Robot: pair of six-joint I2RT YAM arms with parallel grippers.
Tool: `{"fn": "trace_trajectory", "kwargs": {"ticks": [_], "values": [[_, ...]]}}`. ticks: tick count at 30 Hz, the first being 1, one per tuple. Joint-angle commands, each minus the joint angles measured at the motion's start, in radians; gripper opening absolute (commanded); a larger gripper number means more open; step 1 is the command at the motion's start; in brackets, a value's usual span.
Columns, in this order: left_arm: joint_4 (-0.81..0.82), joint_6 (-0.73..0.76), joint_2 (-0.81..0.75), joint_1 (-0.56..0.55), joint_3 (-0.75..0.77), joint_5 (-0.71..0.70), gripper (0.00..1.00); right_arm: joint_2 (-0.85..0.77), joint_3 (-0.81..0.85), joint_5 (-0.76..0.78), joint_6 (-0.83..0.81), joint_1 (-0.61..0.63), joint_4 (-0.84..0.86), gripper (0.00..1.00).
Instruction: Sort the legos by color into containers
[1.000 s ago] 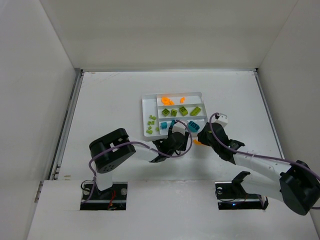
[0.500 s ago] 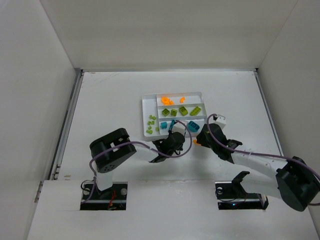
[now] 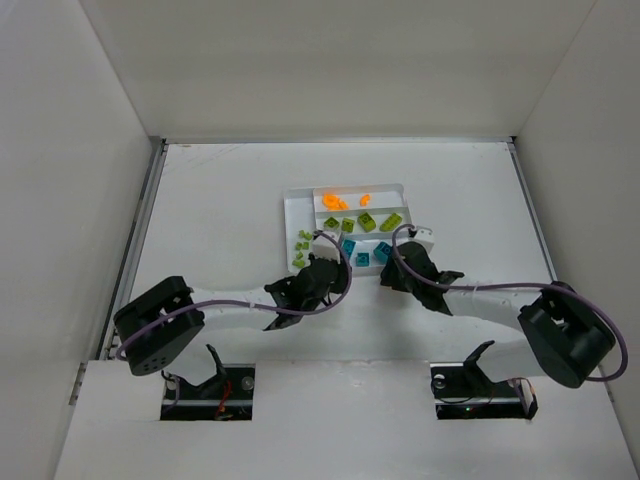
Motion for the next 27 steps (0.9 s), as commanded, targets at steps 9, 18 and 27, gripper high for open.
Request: {"fn": "trace_trajectory", "kwargs": {"ticks": [9, 18, 27], "values": [[-0.033, -0.040, -0.158, 0.116, -0.047, 0.050, 0.15, -0.003, 0.025, 0.042, 0.076, 0.160, -0.070, 0.51], [-0.033, -0.064, -0.145, 0.261, 0.065, 0.117, 0.15, 0.042, 0.102, 0.158, 0.105, 0.268, -0.232, 0.46], [-0.021, -0.064, -0.046, 0.291, 0.199, 0.157, 0.15, -0.114, 0.064, 0.294, 0.252, 0.351, -0.343, 0.62]]}}
